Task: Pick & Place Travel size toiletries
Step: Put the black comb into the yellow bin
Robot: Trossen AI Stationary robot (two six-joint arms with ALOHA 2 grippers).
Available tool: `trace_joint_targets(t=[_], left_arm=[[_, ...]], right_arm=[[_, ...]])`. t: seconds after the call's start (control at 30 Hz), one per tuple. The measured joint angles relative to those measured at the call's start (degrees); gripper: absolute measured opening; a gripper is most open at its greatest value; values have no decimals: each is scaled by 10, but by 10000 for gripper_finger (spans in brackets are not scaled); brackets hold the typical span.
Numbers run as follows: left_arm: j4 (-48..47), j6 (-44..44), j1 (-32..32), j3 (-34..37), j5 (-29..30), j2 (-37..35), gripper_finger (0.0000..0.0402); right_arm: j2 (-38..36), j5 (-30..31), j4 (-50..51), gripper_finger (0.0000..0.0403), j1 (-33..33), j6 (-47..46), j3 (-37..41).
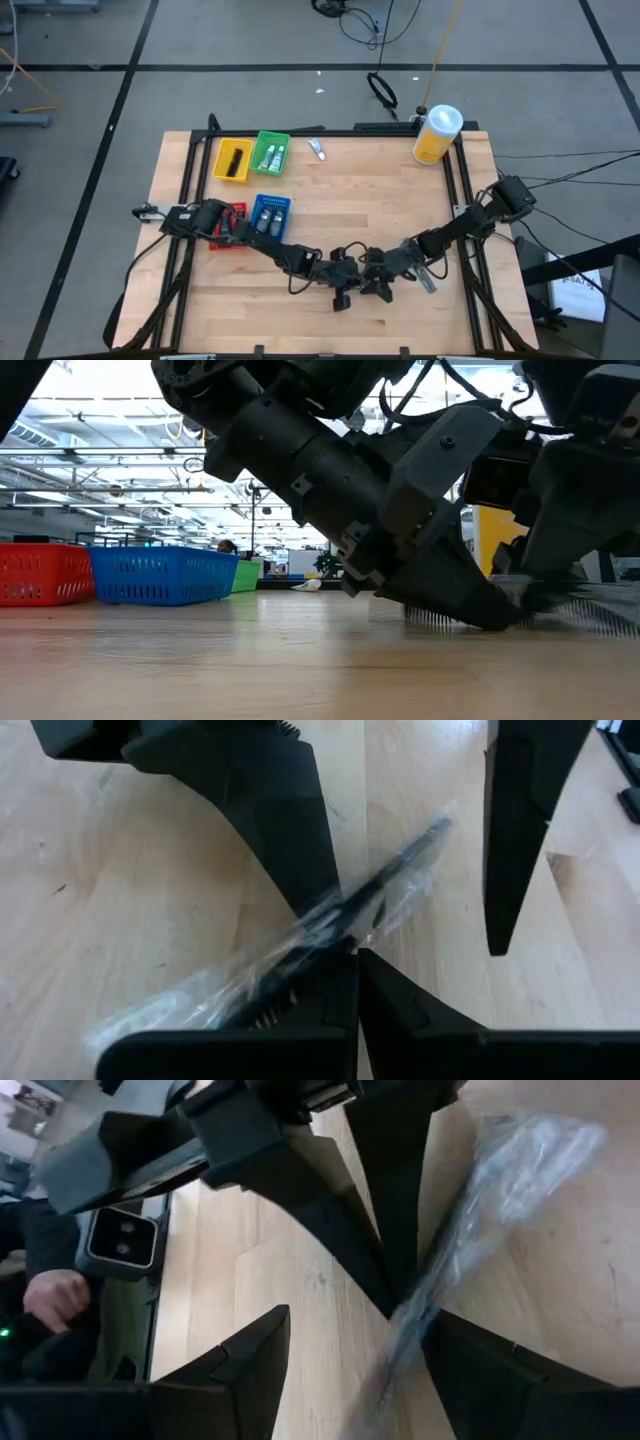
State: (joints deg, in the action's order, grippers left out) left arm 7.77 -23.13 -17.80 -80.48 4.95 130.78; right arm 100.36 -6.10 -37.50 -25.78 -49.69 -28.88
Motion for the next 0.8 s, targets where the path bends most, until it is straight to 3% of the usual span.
trace_joint_targets(t=[0.23,0.33,0.6,0.8], left_arm=[[-11,2,-1,0,11,0,8],[-10,3,-4,1,19,1,9],[-8,10,-4,3,9,-7,10],[-65,33,-6,7,-17,-62,10]], right_arm=[[-5,1,-5,197,4,9,0],[-16,26,13,160,4,10,0],[-57,74,46,18,4,37,2],[-110,125,117,5,2,67,3]])
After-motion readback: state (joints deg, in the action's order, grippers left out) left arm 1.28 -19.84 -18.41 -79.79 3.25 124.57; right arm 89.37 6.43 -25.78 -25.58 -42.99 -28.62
